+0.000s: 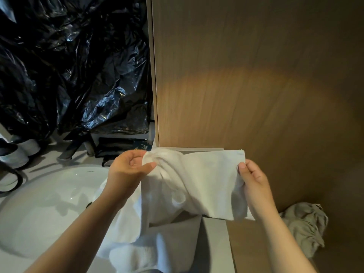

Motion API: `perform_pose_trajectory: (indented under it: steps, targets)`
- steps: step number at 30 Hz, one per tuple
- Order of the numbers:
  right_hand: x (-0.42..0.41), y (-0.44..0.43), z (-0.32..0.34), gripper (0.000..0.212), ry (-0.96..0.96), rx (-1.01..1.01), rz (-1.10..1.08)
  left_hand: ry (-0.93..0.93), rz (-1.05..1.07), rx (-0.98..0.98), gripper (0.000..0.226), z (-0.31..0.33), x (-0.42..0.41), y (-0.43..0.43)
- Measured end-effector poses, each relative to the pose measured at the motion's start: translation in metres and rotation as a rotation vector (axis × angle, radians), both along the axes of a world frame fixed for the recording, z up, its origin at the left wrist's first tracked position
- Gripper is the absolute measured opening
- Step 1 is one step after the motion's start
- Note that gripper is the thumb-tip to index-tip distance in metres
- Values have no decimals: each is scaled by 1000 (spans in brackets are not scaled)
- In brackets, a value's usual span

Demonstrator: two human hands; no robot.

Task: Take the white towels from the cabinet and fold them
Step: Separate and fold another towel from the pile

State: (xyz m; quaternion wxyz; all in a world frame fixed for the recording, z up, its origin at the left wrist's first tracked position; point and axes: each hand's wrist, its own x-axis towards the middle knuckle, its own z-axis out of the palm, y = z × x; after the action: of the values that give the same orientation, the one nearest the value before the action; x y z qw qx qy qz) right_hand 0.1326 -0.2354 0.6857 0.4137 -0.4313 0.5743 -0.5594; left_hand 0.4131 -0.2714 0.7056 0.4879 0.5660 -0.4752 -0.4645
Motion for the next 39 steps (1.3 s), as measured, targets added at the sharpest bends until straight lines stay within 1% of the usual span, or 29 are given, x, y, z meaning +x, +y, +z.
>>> perform_pose_trajectory:
  steps: [2,3,6,8,10,11,12,14,17,19,21,23,25,28,31,35,36,39]
  targets:
    - [5,2,13,24,15,-44,13,152,-44,9,30,3,1,0]
    - [8,3,18,25,21,-63,26,181,-56,6,27,5,2,0]
    - [18,6,33,29,-19,-91,117,134,-85,-49,24,18,1,1]
    - [19,9,42,26,-178,-52,197,160,-131,-92,13,30,-1,2]
    - [20,13,50,13,-374,18,346,214,-203,-152,12,44,1,4]
    - [21,14,53,12,-424,33,427,236,-233,-187,13,51,3,6]
    - [24,14,55,15,-420,38,486,236,-253,-219,12,57,4,7]
    - [30,11,54,21,-255,29,503,181,-278,-232,10,58,6,7]
    - [40,7,47,36,-16,-25,443,107,-359,-141,18,45,3,8]
    - [45,8,44,41,94,-74,455,22,-367,-135,30,36,3,10]
    - [49,11,42,43,155,-89,497,-13,-369,-135,41,31,3,13]
    - [53,13,44,42,182,-79,530,-11,-381,-122,46,26,2,15]
    - [56,13,45,42,200,-77,530,-10,-393,-106,44,23,1,17]
    - [58,13,44,44,215,-88,519,-20,-392,-150,29,24,-2,21]
    - [60,14,45,37,240,-100,524,-181,-271,-250,14,25,1,21]
    - [59,13,45,35,254,-108,519,-367,-144,-294,12,26,5,24]
    - [58,13,45,37,255,-119,517,-366,-114,-298,12,27,4,25]
    - [57,10,41,49,247,-156,495,-255,-97,-248,13,31,1,28]
